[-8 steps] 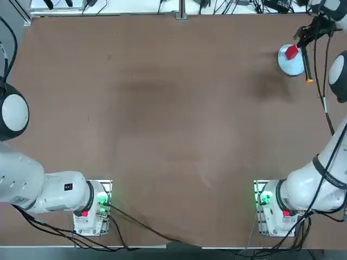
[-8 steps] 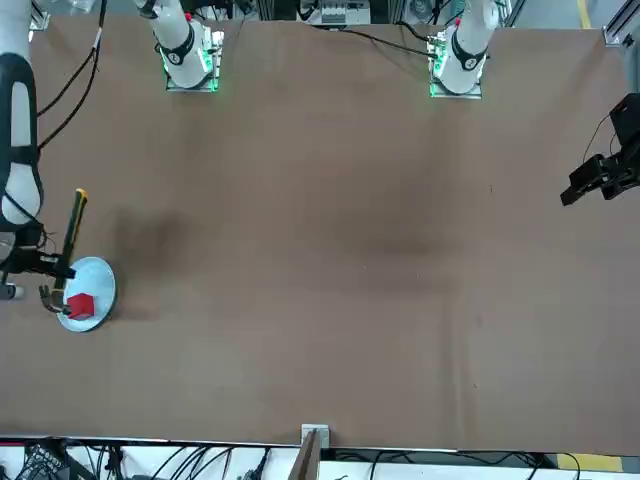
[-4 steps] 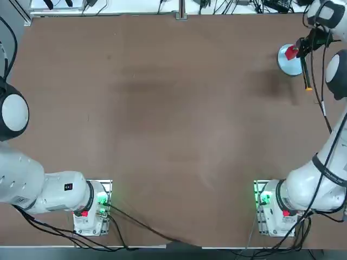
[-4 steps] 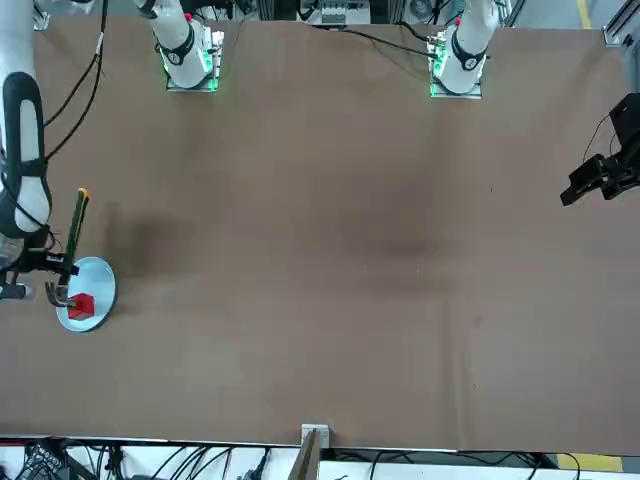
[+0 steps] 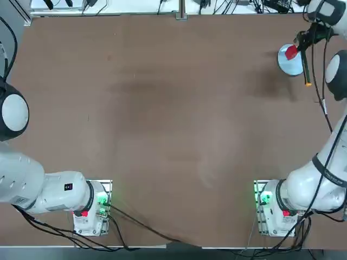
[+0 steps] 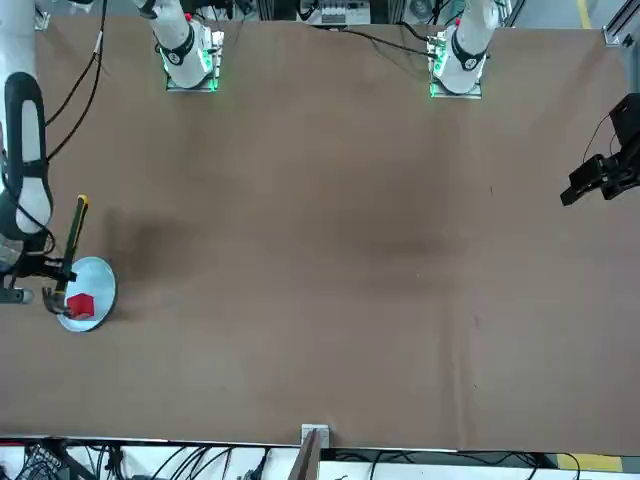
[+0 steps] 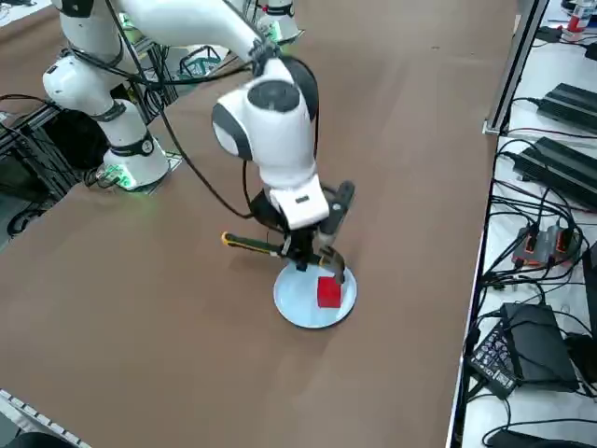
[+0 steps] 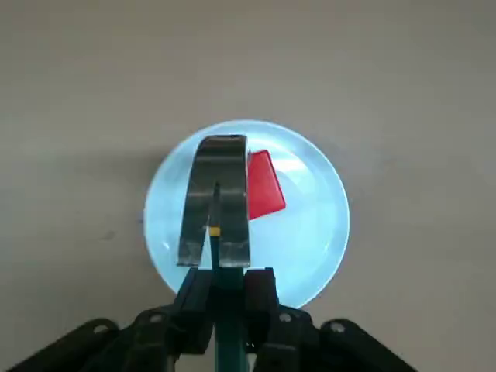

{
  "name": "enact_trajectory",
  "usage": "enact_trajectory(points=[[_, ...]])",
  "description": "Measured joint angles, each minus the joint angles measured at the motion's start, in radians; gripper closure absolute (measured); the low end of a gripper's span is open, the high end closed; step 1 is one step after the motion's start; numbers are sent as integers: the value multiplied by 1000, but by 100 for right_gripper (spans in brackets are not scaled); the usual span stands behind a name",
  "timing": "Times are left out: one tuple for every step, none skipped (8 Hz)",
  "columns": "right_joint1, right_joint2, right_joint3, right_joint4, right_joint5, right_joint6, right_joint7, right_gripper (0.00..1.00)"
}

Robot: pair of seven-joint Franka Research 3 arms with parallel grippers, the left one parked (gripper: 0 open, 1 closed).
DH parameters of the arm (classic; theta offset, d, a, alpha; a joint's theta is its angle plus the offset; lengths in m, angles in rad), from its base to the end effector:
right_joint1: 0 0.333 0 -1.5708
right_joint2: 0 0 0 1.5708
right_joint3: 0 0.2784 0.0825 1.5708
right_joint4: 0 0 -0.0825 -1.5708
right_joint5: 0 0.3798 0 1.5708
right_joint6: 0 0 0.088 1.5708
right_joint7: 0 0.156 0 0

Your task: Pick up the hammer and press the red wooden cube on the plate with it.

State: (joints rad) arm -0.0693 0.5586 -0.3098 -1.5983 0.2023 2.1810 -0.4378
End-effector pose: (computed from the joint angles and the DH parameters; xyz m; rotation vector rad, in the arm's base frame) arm 0.6373 -0.2200 0.2447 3.1258 -0.0070 0.0826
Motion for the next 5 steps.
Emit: enact_trajectory(points=[[3, -22, 0, 4, -3, -23, 0, 79], [3, -29, 0, 3, -3, -43, 0, 79], [0, -15, 0, -5, -3, -49, 0, 79], [-3, 17, 0, -12, 2, -45, 0, 79], [-7, 51, 0, -13, 18, -36, 0, 79]])
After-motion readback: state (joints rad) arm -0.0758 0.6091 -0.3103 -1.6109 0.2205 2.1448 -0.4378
